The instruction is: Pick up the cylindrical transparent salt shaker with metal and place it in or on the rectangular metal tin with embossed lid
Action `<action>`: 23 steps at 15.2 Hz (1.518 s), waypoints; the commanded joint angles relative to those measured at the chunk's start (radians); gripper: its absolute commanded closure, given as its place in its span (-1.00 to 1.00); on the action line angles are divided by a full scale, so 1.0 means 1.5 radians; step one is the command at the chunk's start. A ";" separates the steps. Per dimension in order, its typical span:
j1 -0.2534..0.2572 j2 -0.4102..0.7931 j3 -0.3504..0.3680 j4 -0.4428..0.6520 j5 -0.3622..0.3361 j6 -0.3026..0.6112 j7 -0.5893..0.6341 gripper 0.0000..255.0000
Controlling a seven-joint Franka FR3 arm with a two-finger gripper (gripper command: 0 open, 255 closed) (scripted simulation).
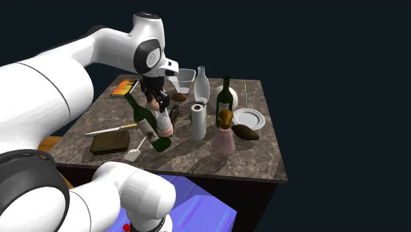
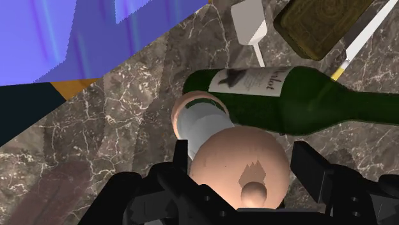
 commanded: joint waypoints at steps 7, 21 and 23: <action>0.047 0.010 0.118 0.053 0.075 -0.010 0.134 1.00; 0.051 0.143 0.341 0.255 0.131 0.003 0.369 1.00; 0.043 0.169 0.374 0.289 0.127 0.006 0.401 1.00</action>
